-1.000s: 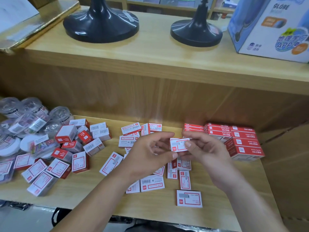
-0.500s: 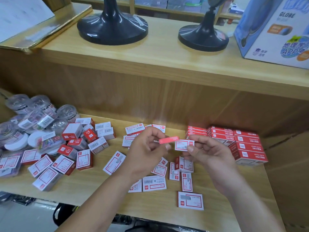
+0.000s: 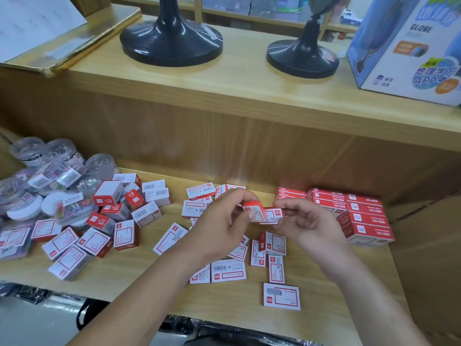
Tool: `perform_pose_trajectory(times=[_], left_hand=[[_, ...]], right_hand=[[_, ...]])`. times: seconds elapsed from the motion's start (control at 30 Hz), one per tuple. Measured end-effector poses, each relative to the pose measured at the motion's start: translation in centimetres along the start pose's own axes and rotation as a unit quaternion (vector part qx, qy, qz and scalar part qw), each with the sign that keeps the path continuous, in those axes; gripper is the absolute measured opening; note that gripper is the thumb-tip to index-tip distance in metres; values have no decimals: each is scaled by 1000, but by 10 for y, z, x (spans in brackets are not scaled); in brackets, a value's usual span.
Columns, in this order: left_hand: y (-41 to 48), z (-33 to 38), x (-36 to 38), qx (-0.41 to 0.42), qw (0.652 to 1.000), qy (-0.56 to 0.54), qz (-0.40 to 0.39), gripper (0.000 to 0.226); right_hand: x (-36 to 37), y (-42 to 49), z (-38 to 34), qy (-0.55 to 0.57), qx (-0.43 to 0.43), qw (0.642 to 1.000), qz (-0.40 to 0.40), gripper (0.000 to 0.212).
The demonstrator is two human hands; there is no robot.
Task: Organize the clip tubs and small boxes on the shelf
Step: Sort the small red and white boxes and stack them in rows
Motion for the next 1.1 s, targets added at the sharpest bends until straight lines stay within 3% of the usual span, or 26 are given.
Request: perform_pose_trajectory(times=[0.1,0.23,0.37,0.47,0.57,0.83,1.03,1.1], left_hand=[[0,13,6,50,997,61,-16,42],[1,18,14,74,996,38,-10,57],[4,8,-5,29,994,-35,104,34],[3,-2,-11,19,987,-70,141,17],[5,-3,-2,34,992,-50,115,8],[12,-9,17,18,998,-58,34,21],[17,-14,19,-35,996,-83,20,33],[25,-15,15,-22,1000,-8,16,34]], right_hand=[[2,-1,-6,13,-6,1000,-12,30],[7,0,-10,10,-21,999,-32,26],[5,-2,-8,41,-24,998,-39,22],[3,-1,-5,56,-30,997,-39,33],[6,0,-3,54,-38,996,-52,41],[-6,11,7,50,-37,998,-18,21],[-1,18,-3,-52,-95,993,-49,30],[-4,23,-3,-117,-108,987,-27,31]])
Point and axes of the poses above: each hand's wrist, its own y-axis towards the middle knuckle, its own x-axis out of the palm, z = x × y, the point moved 10 cm from there along y, towards the middle knuckle, and after that the axes turned 5 degrees about x, right-handed, at the moved point
